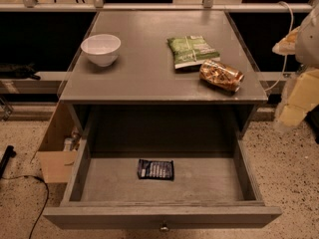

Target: Pick rxbar blueberry from top drawer and place on counter

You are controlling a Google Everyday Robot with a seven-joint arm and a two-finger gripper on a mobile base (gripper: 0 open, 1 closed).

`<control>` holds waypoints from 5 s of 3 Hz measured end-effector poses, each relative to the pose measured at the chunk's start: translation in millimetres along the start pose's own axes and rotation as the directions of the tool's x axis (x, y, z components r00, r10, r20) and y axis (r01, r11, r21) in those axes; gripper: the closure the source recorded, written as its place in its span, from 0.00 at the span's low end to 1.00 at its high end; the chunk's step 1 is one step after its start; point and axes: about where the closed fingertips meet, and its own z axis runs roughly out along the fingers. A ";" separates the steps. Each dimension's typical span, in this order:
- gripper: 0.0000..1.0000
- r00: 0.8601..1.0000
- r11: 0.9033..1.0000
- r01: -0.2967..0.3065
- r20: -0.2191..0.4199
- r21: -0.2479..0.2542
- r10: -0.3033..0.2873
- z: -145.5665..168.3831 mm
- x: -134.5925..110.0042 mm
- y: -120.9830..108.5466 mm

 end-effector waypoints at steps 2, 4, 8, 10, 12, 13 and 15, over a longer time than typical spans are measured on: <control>0.00 0.984 0.983 -0.051 0.161 -0.176 0.080 75.4 -15.9 56.0; 0.00 0.880 0.920 -0.196 0.353 -0.340 0.318 159.1 -56.3 99.4; 0.00 0.819 0.865 -0.341 0.334 -0.368 0.465 209.0 -72.8 98.0; 0.00 0.796 0.848 -0.368 0.341 -0.382 0.499 252.7 -76.2 86.6; 0.00 0.693 0.786 -0.520 0.373 -0.335 0.617 288.8 -78.5 70.8; 0.00 0.704 0.797 -0.504 0.375 -0.334 0.603 291.1 -81.7 71.6; 0.00 0.751 0.834 -0.450 0.371 -0.320 0.547 318.9 -102.4 74.6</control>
Offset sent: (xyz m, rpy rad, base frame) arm -0.0499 0.0772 -0.1429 0.4222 0.2364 0.0314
